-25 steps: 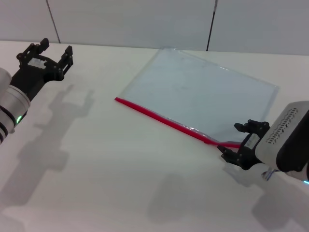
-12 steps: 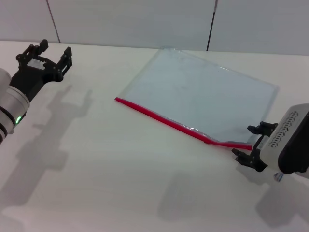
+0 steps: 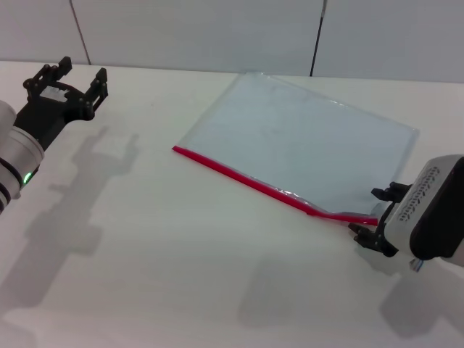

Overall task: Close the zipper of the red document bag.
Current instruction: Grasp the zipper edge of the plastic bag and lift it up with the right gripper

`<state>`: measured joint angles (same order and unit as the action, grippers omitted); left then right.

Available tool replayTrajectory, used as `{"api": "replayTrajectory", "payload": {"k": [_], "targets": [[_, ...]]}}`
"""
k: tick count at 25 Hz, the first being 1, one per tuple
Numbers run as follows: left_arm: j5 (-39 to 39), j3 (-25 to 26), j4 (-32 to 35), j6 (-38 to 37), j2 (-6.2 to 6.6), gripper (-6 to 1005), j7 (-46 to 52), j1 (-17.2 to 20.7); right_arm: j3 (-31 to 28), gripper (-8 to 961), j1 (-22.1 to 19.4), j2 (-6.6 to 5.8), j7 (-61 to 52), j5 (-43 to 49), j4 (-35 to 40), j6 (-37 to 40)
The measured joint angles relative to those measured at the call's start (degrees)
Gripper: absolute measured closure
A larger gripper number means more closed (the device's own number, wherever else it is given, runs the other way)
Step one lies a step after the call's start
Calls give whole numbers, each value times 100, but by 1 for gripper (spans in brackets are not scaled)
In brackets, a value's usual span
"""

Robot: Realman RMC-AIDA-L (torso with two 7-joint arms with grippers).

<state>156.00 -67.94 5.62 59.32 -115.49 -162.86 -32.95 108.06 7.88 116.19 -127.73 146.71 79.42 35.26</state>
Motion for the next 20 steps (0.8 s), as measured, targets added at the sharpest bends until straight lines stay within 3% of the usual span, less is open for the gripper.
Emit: {"api": "replayTrajectory", "payload": {"k": [20], "targets": [[0, 0, 9, -9, 9, 395, 0, -8, -13, 257, 335, 8, -17, 115, -324, -87]]}}
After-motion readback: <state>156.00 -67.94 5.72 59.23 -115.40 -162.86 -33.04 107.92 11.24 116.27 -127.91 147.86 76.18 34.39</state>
